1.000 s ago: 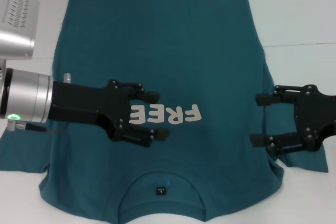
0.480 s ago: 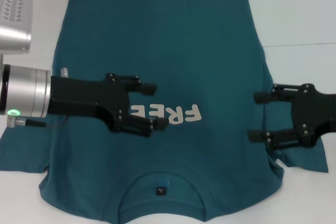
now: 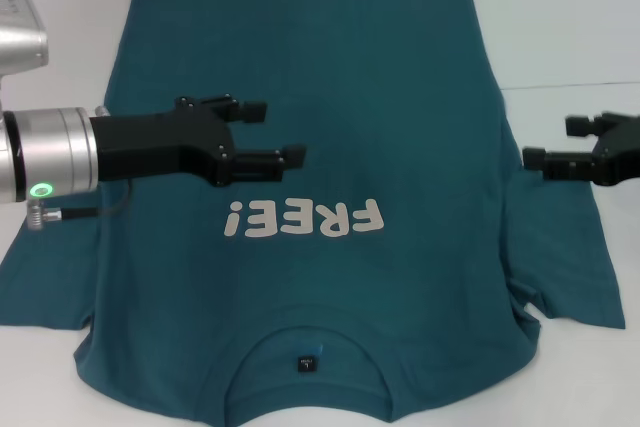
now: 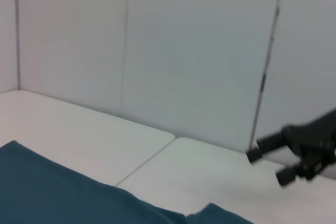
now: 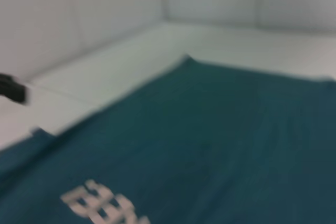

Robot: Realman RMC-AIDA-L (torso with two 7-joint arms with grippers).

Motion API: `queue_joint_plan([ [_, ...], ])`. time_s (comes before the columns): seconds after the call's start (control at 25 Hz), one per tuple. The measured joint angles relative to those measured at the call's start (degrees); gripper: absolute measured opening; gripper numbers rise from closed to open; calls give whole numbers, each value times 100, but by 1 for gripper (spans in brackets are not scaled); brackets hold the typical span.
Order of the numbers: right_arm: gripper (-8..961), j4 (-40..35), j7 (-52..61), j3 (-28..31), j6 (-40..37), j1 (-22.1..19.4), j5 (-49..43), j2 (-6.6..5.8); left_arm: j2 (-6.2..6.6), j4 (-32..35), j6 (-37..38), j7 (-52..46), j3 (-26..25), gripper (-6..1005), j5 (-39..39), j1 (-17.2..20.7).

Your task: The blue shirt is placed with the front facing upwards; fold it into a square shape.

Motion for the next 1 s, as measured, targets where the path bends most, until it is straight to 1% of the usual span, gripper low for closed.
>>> queue_joint_plan([
  [0.24,929,-28,1192,-1,184,175,-1311,-11,-17,-338,-350,-118,-23,874,-351,2],
  [0.44,926,-34,2146,38,-108,266,-2102,-107,-57,-461,-485,-246,-56,875,-660,53],
  [0.6,925,-9,2626,114,-229,281,-2448,-116,-108,-478,-502,-268,-46,874,-755,90],
  [0.68,924,3,2802,122,-240,279,-2603,-118,-112,-479,-520,-295,-40,875,-755,92],
  [1.0,920,161,2977,122,-260,295,-3041,-111,-123,-483,-599,-328,-59,875,-759,91],
])
